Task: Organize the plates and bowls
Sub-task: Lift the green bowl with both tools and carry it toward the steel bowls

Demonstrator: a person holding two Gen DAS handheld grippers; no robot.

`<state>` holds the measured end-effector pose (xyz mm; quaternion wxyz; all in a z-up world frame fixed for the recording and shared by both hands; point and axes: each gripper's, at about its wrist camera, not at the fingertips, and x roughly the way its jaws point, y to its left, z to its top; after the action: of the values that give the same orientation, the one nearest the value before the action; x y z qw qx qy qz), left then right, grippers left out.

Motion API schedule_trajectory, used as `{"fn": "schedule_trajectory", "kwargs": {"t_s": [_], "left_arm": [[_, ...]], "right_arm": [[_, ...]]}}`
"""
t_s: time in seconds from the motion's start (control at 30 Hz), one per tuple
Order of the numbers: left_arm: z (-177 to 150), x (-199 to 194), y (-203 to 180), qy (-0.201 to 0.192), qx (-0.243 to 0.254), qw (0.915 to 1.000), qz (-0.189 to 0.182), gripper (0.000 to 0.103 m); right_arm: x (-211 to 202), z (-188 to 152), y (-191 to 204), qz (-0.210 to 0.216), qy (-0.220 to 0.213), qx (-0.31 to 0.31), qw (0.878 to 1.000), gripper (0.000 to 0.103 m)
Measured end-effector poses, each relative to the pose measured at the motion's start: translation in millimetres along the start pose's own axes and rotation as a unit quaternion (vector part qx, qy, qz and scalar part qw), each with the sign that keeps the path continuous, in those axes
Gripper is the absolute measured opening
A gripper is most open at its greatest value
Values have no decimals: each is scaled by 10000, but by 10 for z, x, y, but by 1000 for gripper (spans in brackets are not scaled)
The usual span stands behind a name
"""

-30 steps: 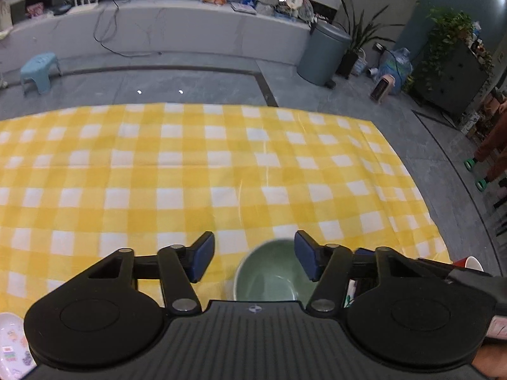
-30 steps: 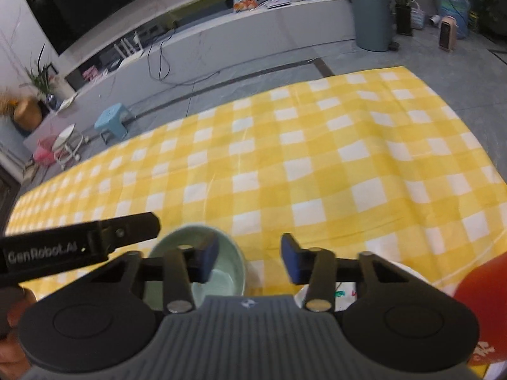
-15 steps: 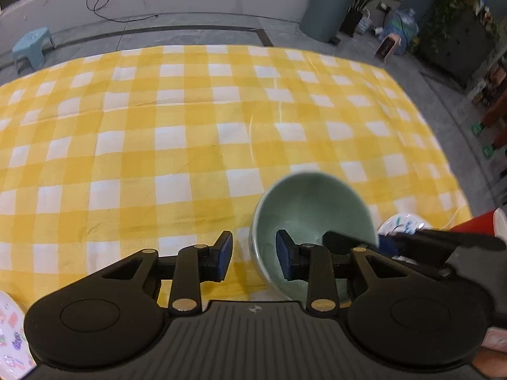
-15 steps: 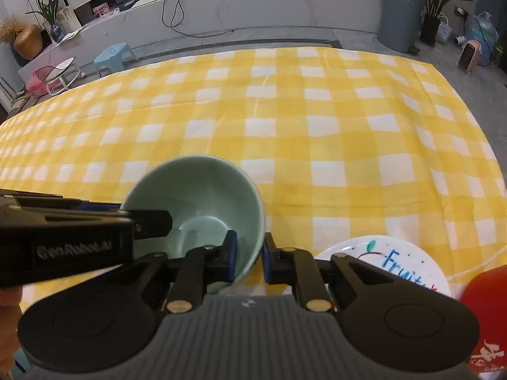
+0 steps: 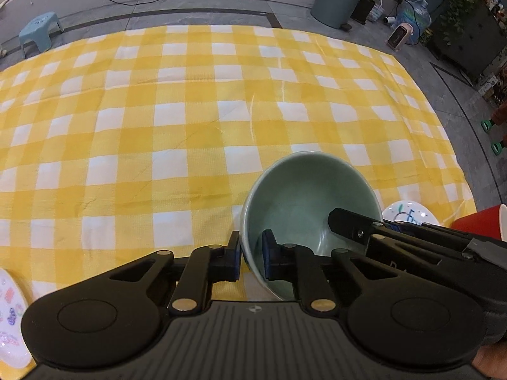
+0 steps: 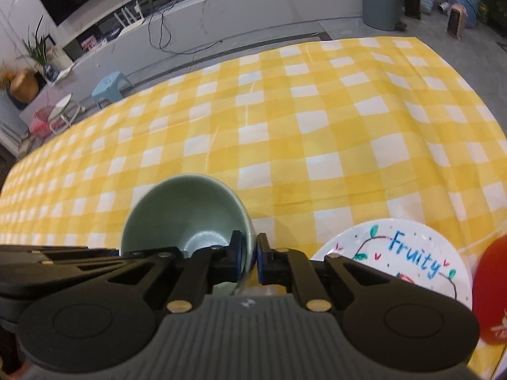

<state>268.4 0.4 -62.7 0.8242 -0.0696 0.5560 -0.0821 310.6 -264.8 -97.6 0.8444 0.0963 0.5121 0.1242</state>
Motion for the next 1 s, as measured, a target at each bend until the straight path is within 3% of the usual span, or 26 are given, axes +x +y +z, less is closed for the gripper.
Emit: {"fn": "schedule_trajectory", "kwargs": {"t_s": [0.37,0.47,0.63,1.0], "left_arm": [[-163,-713,-146,-240,-12,9994,244,15],[-246,-936,-235,-389,44,9982,463,14],[-462,-1305,-372,-647,355,9929,930,14],[-1154,-1910,-214,-836,270,9891,1180,15]], "right_arm": [[-734,-229,224,320,-447,13,9985,7],[-961,-355,357,290,-625,-81,9976,7],[-1288,-617,489,547,-780,33,9955,7],[-1862,-1226,970,862,-1146,-410,9888,6]]}}
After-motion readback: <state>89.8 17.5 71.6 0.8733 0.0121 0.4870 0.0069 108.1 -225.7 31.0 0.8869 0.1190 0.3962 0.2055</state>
